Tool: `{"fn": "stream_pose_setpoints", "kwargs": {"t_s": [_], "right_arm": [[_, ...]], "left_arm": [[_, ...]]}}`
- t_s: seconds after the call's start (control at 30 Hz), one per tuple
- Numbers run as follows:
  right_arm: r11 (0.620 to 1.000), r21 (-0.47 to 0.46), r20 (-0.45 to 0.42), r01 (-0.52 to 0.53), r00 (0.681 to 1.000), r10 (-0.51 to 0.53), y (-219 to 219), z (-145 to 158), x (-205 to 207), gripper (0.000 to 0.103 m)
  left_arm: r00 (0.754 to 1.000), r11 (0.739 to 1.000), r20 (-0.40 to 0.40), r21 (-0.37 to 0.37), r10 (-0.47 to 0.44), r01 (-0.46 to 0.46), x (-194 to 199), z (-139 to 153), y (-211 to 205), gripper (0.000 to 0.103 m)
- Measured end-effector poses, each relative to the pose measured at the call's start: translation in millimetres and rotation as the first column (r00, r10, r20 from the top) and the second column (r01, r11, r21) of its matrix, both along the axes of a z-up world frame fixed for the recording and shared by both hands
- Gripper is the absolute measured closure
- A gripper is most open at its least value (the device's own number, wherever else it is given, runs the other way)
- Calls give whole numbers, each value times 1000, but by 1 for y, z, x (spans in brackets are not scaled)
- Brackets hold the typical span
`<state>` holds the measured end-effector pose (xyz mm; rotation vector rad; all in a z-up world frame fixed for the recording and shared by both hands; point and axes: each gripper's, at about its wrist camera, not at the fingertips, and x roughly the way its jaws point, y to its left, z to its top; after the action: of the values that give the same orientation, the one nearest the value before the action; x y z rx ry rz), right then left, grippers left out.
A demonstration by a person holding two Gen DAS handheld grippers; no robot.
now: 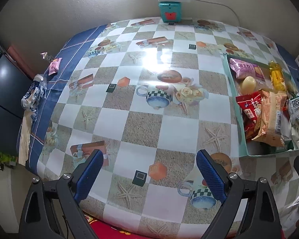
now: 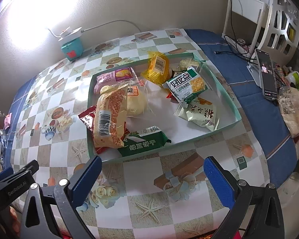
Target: Organize snacks
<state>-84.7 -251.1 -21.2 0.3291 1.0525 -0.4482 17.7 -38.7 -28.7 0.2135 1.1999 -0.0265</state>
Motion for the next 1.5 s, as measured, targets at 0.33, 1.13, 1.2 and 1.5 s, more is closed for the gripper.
{"fn": "stream_pose_setpoints", "kwargs": {"t_s": [0.33,1.13,1.2,1.5], "right_arm": [[999,-27,-6,-24,1000,24,5,2,4,0],[997,-43,-23,-58,998,57,12,1,8,0],[997,-42,-26,-61,998,60,13,1,8,0],[997,-40,-35,-69,997,67,14,-1,10,0]], "left_arm": [[999,999,-32,15,-34,35,1,-6,-8,8],[999,999,-35,9,-39,40,2,-5,-9,8],[999,999,-36,6,-35,35,2,-5,-9,8],[999,1000,-39,0,-28,28,3,-6,-8,8]]}}
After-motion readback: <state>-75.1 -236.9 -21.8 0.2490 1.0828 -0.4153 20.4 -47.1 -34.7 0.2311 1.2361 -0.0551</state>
